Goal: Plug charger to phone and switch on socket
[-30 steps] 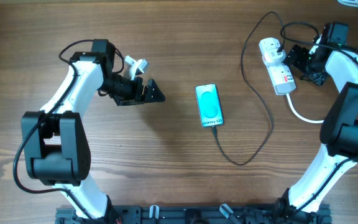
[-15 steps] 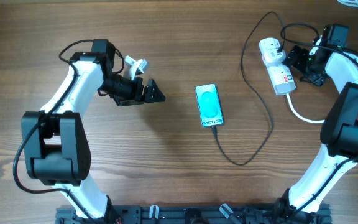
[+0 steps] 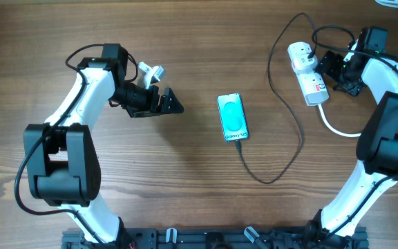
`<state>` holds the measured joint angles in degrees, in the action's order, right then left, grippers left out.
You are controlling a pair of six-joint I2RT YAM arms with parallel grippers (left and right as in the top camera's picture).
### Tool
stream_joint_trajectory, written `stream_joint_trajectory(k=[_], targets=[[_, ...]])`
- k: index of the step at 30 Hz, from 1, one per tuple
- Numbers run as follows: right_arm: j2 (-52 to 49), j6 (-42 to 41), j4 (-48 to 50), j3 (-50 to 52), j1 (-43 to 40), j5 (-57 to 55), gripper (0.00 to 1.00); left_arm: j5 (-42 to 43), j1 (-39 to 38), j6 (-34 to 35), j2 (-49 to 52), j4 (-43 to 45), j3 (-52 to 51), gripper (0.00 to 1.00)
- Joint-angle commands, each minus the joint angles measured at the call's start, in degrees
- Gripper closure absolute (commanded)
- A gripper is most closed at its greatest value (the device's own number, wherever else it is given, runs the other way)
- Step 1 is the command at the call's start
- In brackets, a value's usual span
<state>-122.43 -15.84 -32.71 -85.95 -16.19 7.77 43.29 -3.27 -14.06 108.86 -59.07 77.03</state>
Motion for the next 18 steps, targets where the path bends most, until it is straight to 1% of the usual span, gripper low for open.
stream_joint_trajectory(k=[1,5,7,18], targets=[[-0.98,0.85,-2.05,3.08,0.59,0.20,0.00,0.07,0.17,-0.48,0.63,-0.02,-0.20,0.00],[-1.01,1.01,-0.61,5.09,0.87,0.20,0.00,0.07,0.17,-0.48,0.63,-0.02,-0.20,0.00],[-1.01,2.36,-0.44,5.20,1.40,0.17,0.00,0.07,0.17,-0.48,0.63,-0.02,-0.20,0.00],[-1.01,2.34,-0.39,5.20,4.15,0.20,0.00,0.07,0.17,-0.48,0.63,-0.02,-0.20,0.00]])
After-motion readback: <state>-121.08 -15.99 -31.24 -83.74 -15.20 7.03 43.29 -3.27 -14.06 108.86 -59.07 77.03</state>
